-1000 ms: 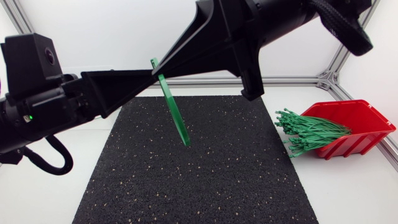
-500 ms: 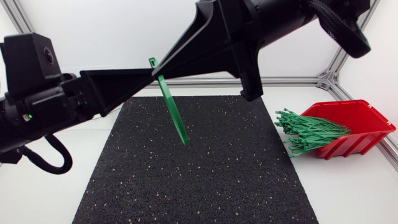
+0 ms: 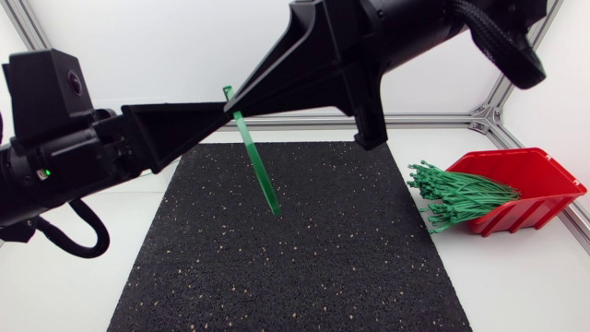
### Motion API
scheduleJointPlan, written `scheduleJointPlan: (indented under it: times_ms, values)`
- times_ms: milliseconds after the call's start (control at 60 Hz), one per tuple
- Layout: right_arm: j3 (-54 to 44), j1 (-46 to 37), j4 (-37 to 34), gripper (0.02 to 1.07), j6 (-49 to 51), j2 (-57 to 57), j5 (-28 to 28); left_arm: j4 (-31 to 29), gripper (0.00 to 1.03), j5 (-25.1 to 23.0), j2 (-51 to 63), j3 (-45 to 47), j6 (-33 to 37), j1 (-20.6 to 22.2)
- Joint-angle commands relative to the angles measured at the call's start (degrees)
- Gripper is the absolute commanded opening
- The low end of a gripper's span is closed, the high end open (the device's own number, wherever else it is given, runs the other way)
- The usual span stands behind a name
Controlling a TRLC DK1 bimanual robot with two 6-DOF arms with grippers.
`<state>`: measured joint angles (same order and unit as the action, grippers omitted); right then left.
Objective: Take a green cable tie from the red box, thread the tail through the head to close it, then place it in the transparent bin on the left.
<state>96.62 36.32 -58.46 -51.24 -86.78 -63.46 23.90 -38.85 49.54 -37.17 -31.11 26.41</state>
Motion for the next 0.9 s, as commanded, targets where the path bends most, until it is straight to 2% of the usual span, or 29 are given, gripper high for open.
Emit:
scheduleJointPlan:
  times_ms: [0,517,883]
  values:
    - [-1.26,0.51,0.36,0.08,-2.11,0.83,-0.35,0.97,0.04,0.18,0.47,-0.01,-0.88,0.48]
    - [-2.4,0.51,1.85,0.08,-2.37,0.65,-0.26,1.06,0.04,0.27,1.17,-0.36,-0.26,1.27]
    - [-3.28,-2.57,3.35,0.08,-2.81,-0.05,-0.7,1.06,0.04,0.44,-1.29,-0.01,1.05,2.24]
